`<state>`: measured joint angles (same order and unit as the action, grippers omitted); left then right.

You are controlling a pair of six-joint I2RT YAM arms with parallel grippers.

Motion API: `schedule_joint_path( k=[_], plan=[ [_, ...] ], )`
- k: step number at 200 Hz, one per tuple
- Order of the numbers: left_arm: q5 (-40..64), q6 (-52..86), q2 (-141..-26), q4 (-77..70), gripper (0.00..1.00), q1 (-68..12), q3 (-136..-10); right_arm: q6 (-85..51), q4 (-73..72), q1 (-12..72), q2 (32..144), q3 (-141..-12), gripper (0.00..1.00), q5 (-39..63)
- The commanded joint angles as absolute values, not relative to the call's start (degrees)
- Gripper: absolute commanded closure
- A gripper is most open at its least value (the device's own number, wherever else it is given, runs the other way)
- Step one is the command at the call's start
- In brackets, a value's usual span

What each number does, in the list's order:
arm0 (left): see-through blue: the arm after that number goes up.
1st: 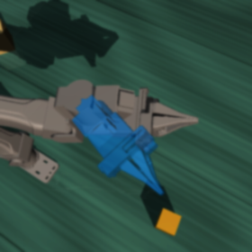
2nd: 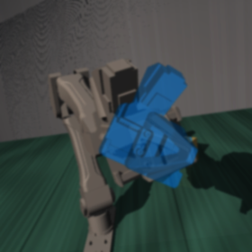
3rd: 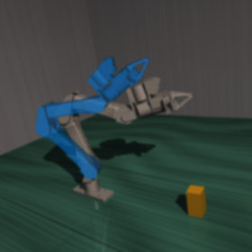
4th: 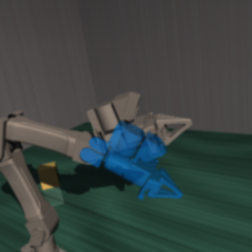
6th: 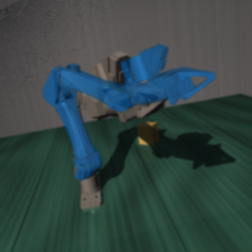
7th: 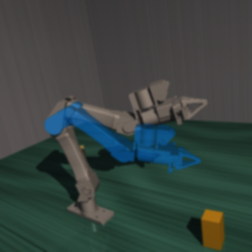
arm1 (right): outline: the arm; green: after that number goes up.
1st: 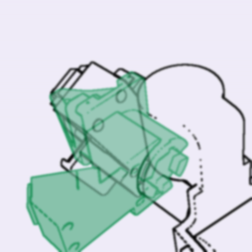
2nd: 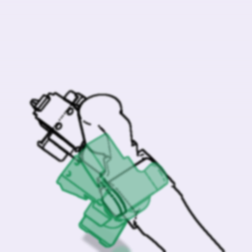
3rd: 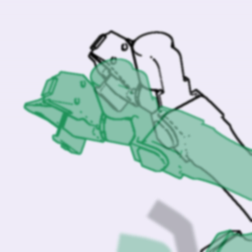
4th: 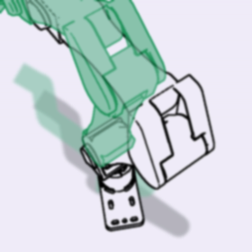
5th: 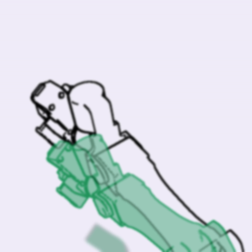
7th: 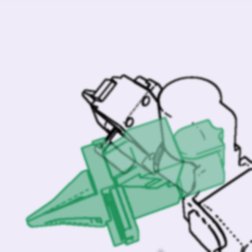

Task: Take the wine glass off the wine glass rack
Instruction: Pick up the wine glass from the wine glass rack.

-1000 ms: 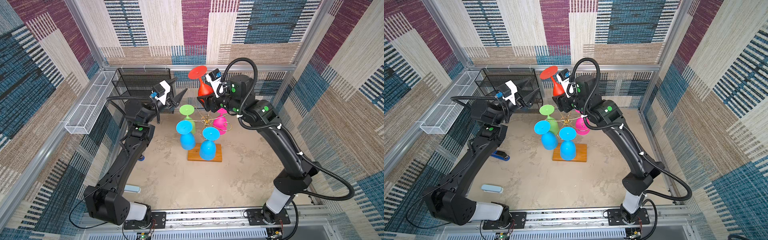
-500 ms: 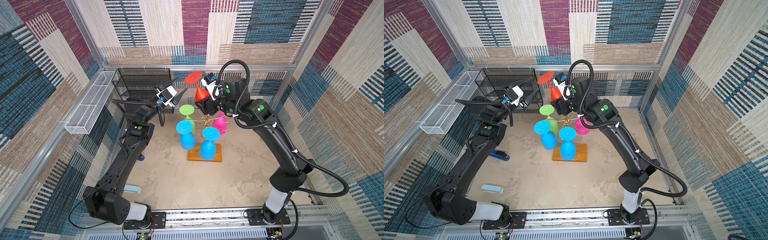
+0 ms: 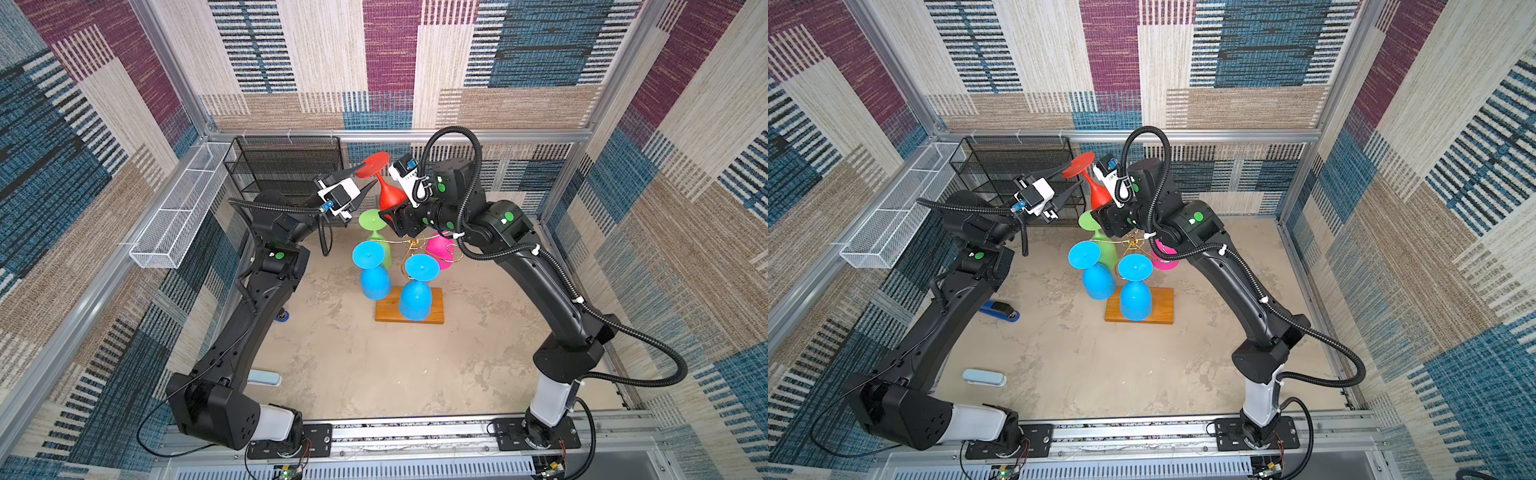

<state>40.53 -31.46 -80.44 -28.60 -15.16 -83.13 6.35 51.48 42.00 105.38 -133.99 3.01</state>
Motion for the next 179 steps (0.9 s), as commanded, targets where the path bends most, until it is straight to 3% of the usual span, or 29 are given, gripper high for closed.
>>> schedule_joint_path(
  k=[1,100,125,153,179],
  plan=[
    [39.65,-32.26,-80.03,-29.82,0.66,-15.21,-83.50,6.25,51.55,42.18,105.33,-134.56,0.33,3.38],
    [39.03,-31.97,-79.38,-30.85,1.00,-15.21,-82.94,5.53,51.90,42.32,105.49,-134.47,0.32,4.69],
    [38.55,-31.56,-79.23,-31.02,1.00,-15.29,-83.20,5.38,51.43,42.36,105.30,-134.04,0.28,5.38],
    [37.62,-30.95,-78.80,-31.38,1.00,-15.29,-83.10,4.95,49.84,42.36,104.30,-132.85,0.13,7.08],
    [35.72,-30.09,-78.40,-31.03,1.00,-15.22,-82.49,4.83,45.55,42.36,101.18,-128.94,0.06,7.99]
  ],
)
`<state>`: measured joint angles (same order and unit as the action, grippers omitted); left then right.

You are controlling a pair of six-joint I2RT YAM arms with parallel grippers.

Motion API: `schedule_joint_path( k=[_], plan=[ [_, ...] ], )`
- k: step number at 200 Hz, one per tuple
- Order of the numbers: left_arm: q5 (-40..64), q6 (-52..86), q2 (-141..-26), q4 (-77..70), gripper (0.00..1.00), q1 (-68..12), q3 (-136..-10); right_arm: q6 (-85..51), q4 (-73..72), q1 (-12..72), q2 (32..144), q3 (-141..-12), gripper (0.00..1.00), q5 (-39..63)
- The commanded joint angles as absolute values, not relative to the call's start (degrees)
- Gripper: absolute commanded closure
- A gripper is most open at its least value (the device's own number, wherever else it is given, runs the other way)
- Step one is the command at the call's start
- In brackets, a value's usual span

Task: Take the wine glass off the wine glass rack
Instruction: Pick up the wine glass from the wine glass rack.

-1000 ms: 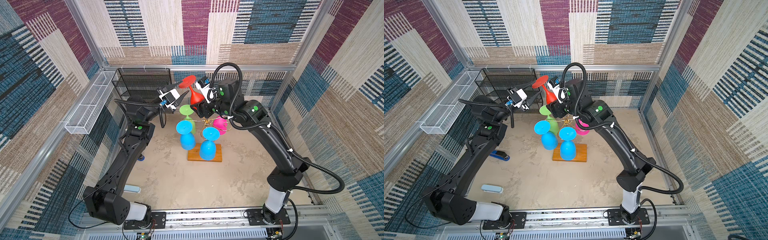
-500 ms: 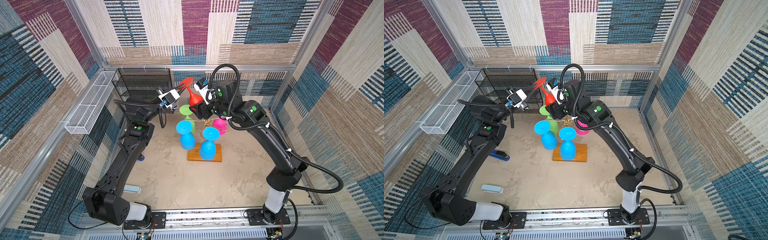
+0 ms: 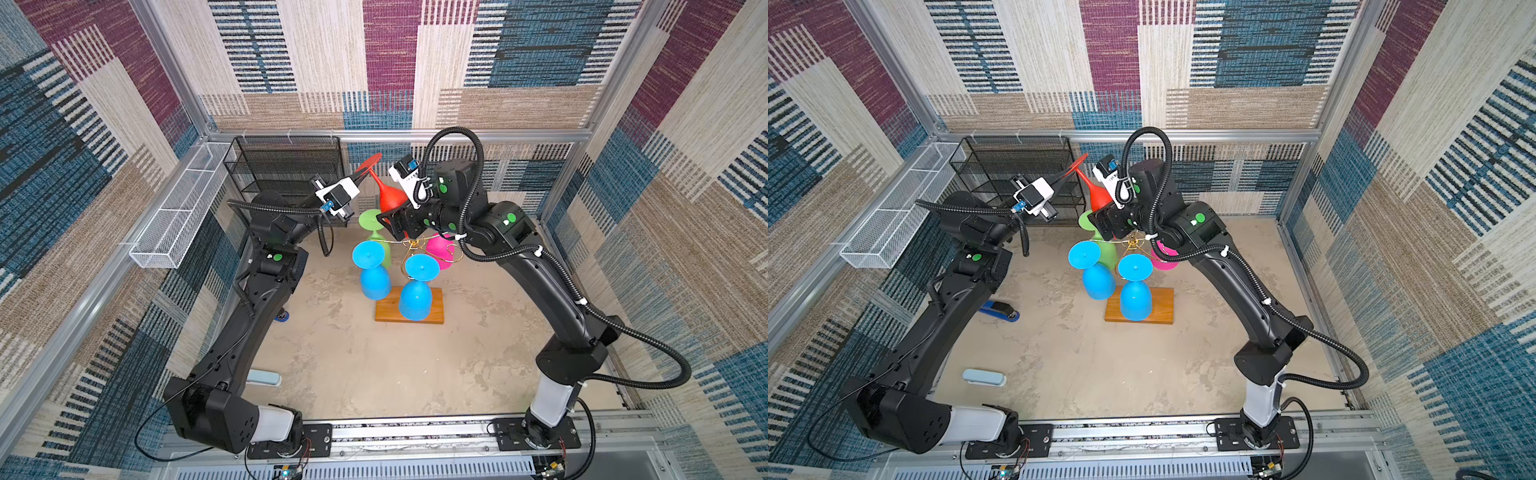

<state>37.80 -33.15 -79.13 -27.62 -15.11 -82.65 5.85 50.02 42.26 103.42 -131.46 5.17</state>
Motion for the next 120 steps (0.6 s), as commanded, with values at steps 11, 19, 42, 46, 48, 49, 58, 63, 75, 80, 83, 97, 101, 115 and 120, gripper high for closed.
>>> schedule_joint_path(
  k=[11,19,42,46,48,49,58,63,75,80,83,97,101,115,120],
  plan=[
    [34.82,-29.52,-78.10,-30.94,1.00,-15.21,-82.12,4.79,43.17,42.35,99.36,-126.21,0.02,7.91],
    [34.18,-28.86,-78.03,-30.69,1.00,-15.21,-82.00,4.85,40.87,42.36,97.72,-124.02,0.00,7.99],
    [31.45,-26.72,-77.70,-29.74,1.00,-15.16,-81.63,4.89,34.68,42.34,92.78,-117.51,0.01,7.63],
    [31.12,-26.39,-77.67,-29.56,1.00,-15.12,-81.65,4.95,33.79,42.33,91.95,-116.50,0.01,7.36],
    [30.92,-26.15,-77.64,-29.47,1.00,-15.14,-81.65,5.02,33.34,42.33,91.54,-116.00,0.01,7.31],
    [30.80,-26.08,-77.58,-29.41,1.00,-15.13,-81.65,5.06,33.15,42.35,91.34,-115.83,0.01,7.22],
    [29.77,-24.69,-77.61,-29.12,1.00,-15.12,-81.65,5.16,31.46,42.28,89.48,-113.83,0.01,6.80],
    [29.12,-23.92,-77.53,-29.00,1.00,-15.07,-81.65,5.17,30.52,42.20,88.51,-112.71,0.01,6.60],
    [27.95,-21.92,-77.54,-28.84,1.00,-15.03,-81.65,5.36,28.44,42.17,85.98,-110.02,0.01,6.44],
    [27.40,-21.12,-77.59,-28.54,1.00,-15.03,-81.65,5.45,27.30,42.16,84.72,-108.88,0.01,6.32],
    [27.13,-20.69,-77.53,-28.33,1.00,-14.99,-81.65,5.36,26.73,42.14,83.96,-108.02,0.01,6.28],
    [25.60,-18.55,-77.65,-27.05,1.00,-14.85,-81.79,4.92,24.26,41.92,80.58,-104.57,0.01,6.30],
    [25.18,-18.04,-77.66,-26.37,1.00,-14.79,-81.88,4.65,23.70,41.84,79.62,-103.82,0.01,6.53],
    [23.36,-16.78,-78.00,-23.31,1.00,-14.55,-82.56,3.09,21.41,41.52,76.11,-101.07,0.01,8.24],
    [22.76,-15.79,-78.02,-22.42,1.00,-14.46,-82.73,2.59,20.24,41.42,74.71,-99.71,0.01,8.85]
  ],
)
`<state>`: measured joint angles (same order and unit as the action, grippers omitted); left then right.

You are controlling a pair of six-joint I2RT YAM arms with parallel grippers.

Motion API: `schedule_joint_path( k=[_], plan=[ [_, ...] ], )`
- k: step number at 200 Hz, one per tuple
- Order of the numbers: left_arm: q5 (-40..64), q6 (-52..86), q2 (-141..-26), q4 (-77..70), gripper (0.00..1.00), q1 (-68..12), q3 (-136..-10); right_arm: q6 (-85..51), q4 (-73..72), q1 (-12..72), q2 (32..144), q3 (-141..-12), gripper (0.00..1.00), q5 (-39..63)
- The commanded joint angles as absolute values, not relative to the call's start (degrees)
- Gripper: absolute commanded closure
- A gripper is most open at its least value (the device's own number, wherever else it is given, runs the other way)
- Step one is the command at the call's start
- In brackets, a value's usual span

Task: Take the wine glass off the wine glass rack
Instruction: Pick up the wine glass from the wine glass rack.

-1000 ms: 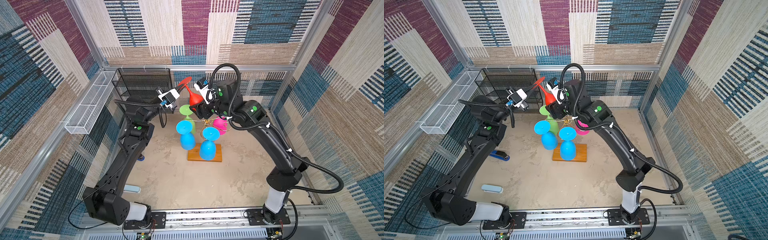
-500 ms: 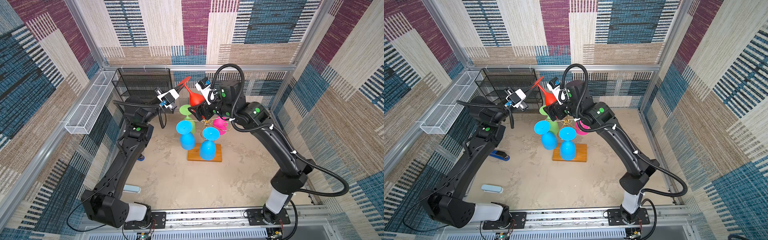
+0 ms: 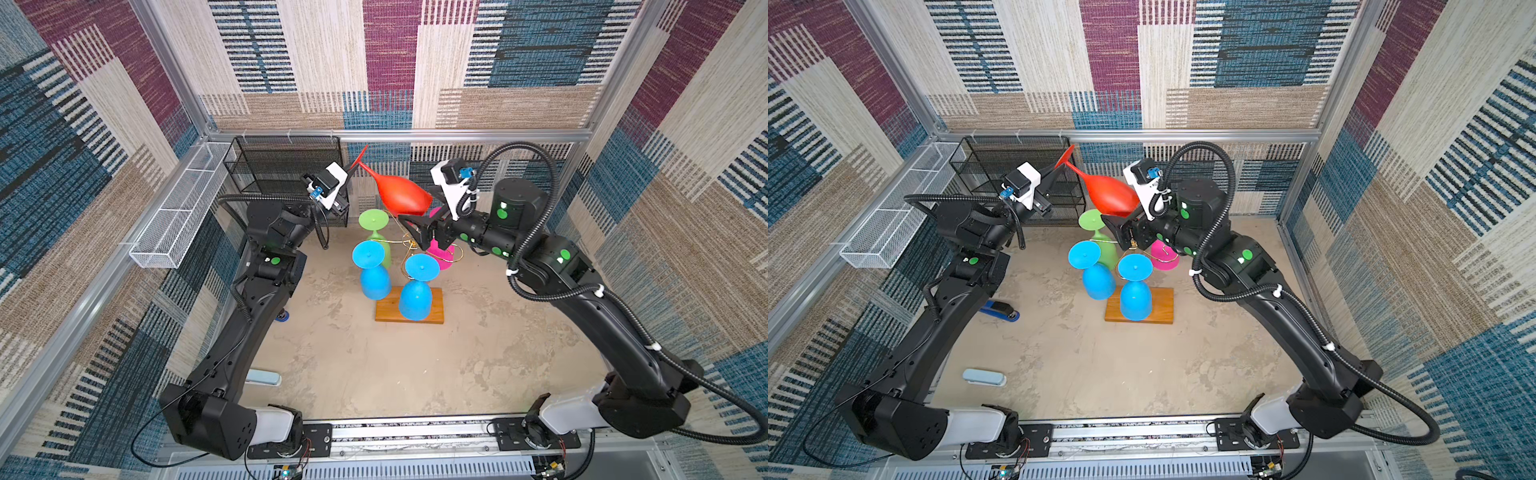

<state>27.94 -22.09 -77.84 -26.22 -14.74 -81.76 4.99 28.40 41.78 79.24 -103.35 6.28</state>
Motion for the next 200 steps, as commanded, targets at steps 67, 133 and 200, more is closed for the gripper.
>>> schedule_joint_path(
  k=[67,133,200],
  plan=[
    [24.50,0.68,-76.92,-20.54,1.00,-10.64,-81.97,-11.79,10.64,26.13,70.37,-88.89,0.13,29.54],
    [27.62,7.32,-76.21,-20.60,1.00,-9.79,-81.01,-13.50,7.66,25.58,76.99,-90.75,0.28,35.99],
    [28.12,8.82,-75.97,-21.11,1.00,-9.76,-80.60,-16.29,5.71,25.68,84.06,-95.82,0.37,37.97]
  ],
)
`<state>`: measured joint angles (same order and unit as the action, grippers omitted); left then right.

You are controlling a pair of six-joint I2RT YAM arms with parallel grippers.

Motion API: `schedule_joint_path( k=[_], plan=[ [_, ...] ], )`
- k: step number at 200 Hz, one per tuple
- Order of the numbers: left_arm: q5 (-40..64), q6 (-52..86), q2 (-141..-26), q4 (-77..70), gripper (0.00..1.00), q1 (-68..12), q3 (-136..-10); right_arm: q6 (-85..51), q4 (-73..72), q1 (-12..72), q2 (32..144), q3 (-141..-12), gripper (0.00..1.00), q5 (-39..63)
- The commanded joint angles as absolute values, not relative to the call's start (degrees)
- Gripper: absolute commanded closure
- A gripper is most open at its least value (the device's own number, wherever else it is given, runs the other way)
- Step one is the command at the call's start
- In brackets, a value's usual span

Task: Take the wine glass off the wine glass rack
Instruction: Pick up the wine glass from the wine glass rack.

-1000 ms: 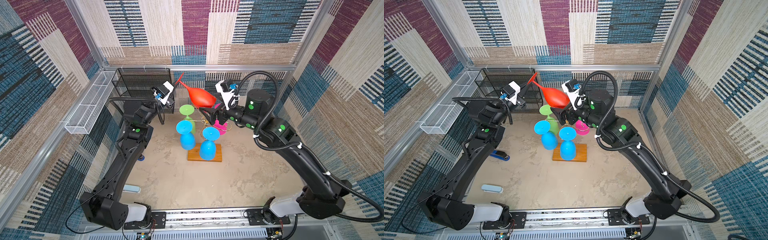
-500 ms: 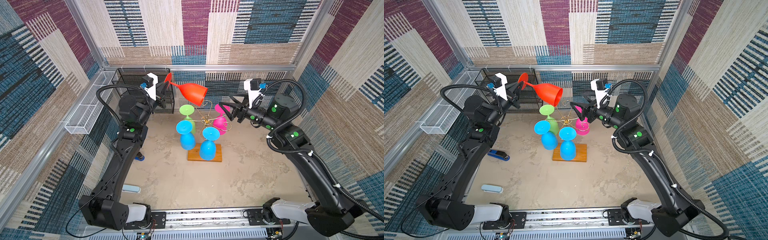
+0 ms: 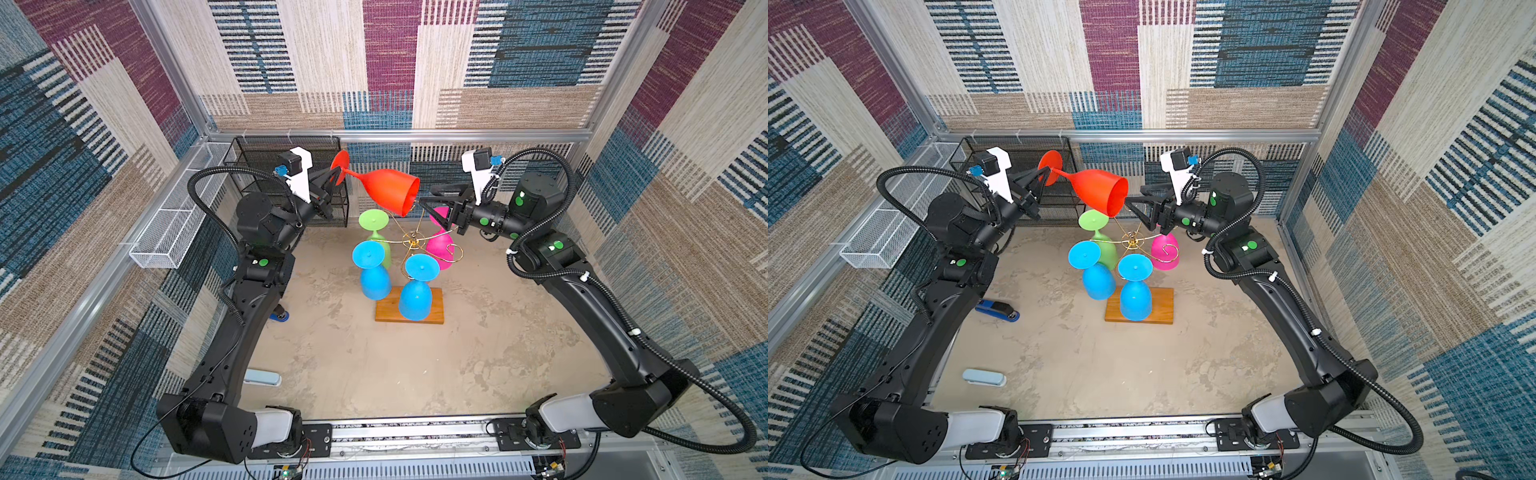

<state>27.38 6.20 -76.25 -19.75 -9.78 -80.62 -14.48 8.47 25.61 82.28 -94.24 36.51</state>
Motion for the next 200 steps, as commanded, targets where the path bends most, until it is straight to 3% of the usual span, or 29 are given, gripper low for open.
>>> schedule_joint_path(
  k=[1,27,101,161,177,190,200],
  plan=[
    [28.08,8.85,-75.95,-21.10,1.00,-9.76,-80.60,-16.32,5.67,25.63,84.13,-95.90,0.37,37.97],
    [28.65,9.45,-76.21,-21.08,1.00,-9.76,-80.73,-16.71,5.11,25.69,86.21,-97.26,0.40,38.05],
    [29.13,10.83,-76.91,-21.09,1.00,-9.76,-80.99,-17.39,4.12,26.80,90.59,-100.72,0.61,38.00],
    [28.66,10.98,-77.08,-20.66,1.00,-9.76,-81.06,-16.61,5.71,28.36,92.37,-103.14,0.85,37.20],
    [28.47,10.86,-77.13,-20.47,1.00,-9.76,-81.12,-16.80,5.87,28.44,92.52,-103.37,1.00,37.18],
    [28.00,10.79,-76.93,-20.43,1.00,-9.76,-81.03,-17.12,6.22,28.48,92.47,-103.77,1.00,36.49],
    [27.08,10.71,-76.74,-20.09,0.93,-9.76,-80.95,-17.13,6.39,28.48,92.55,-103.96,1.00,36.22]
  ],
)
